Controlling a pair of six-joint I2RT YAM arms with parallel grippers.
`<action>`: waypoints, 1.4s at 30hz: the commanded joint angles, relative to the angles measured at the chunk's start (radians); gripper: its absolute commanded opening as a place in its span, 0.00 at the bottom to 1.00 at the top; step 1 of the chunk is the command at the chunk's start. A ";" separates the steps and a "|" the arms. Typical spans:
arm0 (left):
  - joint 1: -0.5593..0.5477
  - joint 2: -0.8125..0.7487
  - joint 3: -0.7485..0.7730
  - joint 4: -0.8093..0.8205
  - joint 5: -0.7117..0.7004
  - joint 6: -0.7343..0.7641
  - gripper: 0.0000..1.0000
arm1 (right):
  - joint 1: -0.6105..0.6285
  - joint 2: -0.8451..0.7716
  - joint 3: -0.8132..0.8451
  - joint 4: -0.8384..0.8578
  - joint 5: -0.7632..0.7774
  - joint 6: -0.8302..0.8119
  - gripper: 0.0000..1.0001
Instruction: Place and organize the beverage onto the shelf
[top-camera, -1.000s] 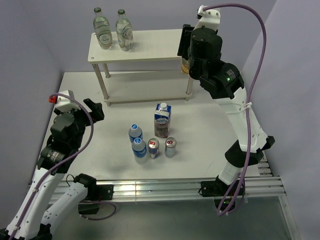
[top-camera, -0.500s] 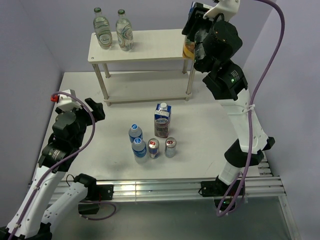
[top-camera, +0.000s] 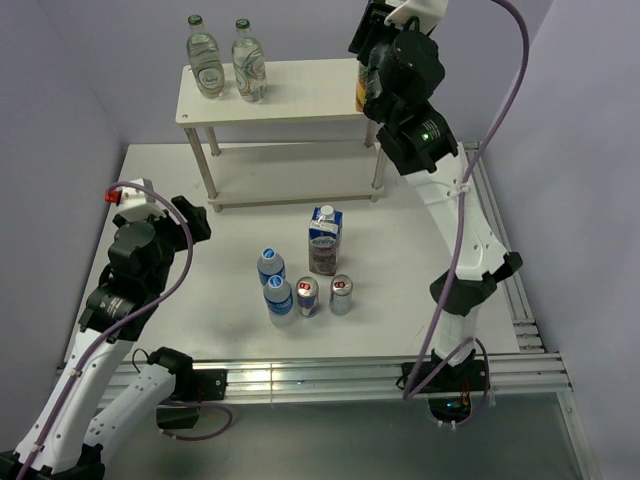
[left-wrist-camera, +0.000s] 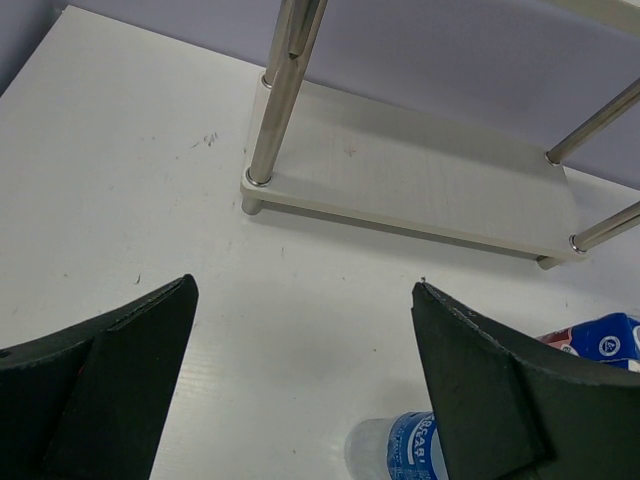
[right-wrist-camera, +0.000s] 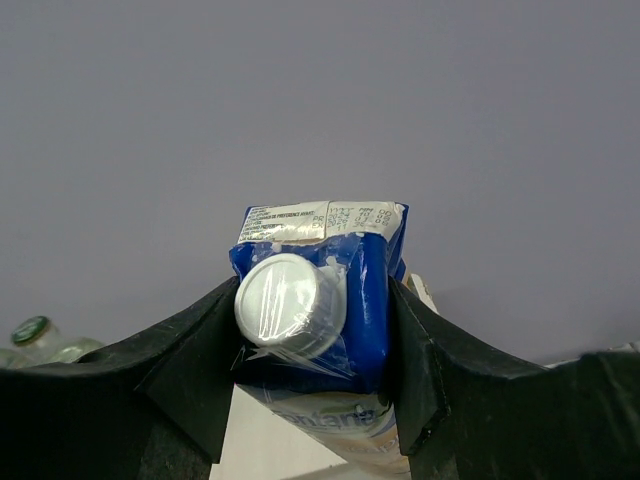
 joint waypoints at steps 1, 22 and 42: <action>0.004 -0.002 -0.004 0.038 -0.007 0.011 0.95 | -0.074 -0.028 0.099 0.324 -0.144 0.090 0.00; 0.086 0.035 0.002 0.036 0.065 0.004 0.93 | -0.218 0.095 0.018 0.314 -0.233 0.271 0.00; 0.093 0.027 0.000 0.036 0.063 0.004 0.93 | -0.218 0.133 -0.033 0.305 -0.260 0.261 0.87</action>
